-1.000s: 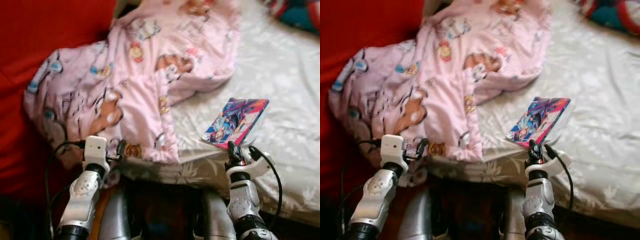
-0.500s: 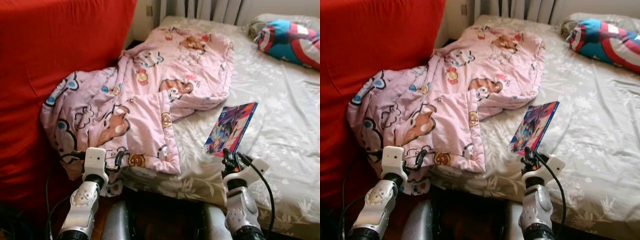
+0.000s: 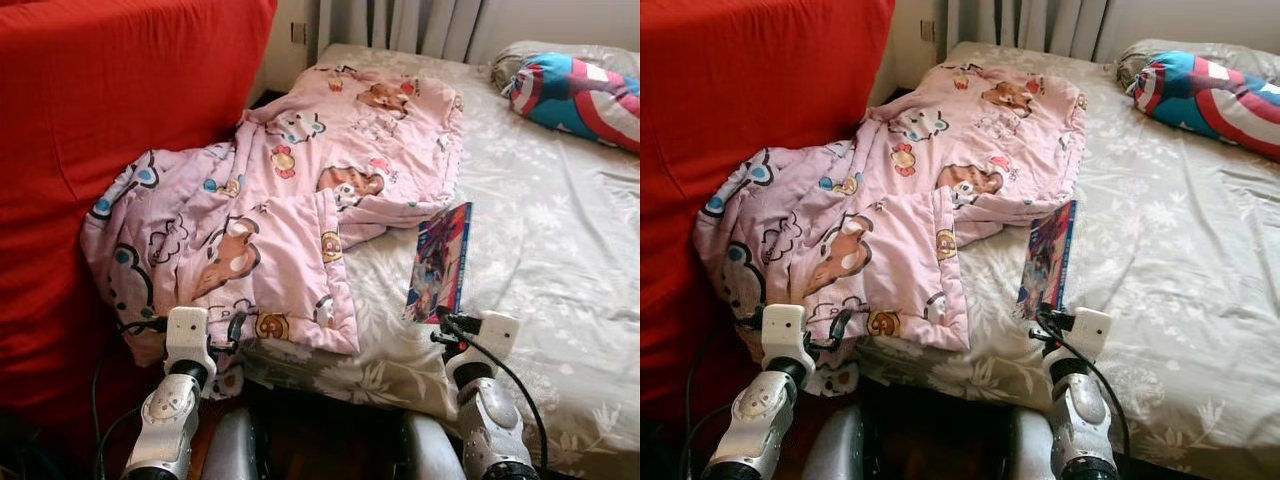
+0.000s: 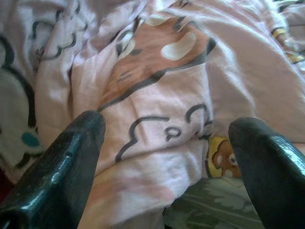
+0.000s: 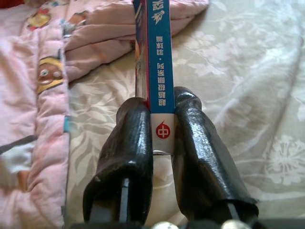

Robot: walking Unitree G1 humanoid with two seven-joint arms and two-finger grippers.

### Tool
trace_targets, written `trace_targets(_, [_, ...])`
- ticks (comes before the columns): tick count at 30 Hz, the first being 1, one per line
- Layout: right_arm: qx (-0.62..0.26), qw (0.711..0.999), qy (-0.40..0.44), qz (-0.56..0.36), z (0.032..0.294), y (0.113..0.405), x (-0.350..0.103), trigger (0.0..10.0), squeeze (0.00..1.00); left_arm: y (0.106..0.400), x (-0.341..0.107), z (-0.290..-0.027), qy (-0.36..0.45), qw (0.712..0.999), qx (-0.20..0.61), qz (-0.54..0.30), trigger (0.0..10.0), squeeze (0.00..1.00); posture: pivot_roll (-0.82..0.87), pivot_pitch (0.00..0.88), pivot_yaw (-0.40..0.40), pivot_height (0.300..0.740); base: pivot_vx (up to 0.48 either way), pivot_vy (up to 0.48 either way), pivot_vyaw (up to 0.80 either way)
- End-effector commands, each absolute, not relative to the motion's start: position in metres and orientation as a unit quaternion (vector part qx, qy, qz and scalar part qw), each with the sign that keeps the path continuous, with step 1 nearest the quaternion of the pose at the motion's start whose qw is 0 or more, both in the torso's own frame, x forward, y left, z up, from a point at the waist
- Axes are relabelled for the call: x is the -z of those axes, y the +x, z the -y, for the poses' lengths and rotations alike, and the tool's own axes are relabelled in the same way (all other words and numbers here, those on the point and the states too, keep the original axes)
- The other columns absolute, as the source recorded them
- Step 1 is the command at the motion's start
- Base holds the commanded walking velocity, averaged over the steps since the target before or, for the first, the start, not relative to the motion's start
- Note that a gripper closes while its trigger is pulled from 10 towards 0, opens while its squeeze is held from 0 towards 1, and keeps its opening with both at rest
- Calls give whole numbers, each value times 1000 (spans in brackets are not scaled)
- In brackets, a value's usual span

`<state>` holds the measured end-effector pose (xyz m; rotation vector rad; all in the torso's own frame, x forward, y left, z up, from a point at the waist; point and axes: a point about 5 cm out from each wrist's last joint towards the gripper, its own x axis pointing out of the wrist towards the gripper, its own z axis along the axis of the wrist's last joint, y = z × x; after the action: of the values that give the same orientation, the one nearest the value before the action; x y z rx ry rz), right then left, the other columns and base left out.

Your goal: Clean up the room

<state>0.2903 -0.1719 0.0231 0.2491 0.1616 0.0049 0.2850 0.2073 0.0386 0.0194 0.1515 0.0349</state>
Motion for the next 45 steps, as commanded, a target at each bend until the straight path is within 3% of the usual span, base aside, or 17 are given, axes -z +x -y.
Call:
trace_targets(1, [-22,995,84,-50,172,295,-34,10000,0,279,-26,-215,-18,993,-43,-106,10000,0,-13,26,-44,650,0,0,0])
trace_targets(13, [-39,995,68,-64,168,296,-32,10000,0,256,10,-227,-42,977,-78,-196,10000,0,-11,0,-39,730,0,0,0])
trace_targets(26, [-51,993,67,-83,162,298,-28,10000,0,222,51,-227,-65,933,-118,-333,10000,0,-9,0,-47,730,0,0,0])
trace_targets(35, [-33,991,83,-101,161,297,-22,10000,0,216,57,-223,-55,927,-127,-350,10000,0,-6,8,-43,730,0,0,-168])
trace_targets(45, [-34,991,68,-107,153,299,-22,10000,0,212,60,-216,-45,925,-112,-361,10000,0,-11,26,-37,730,0,-325,-429])
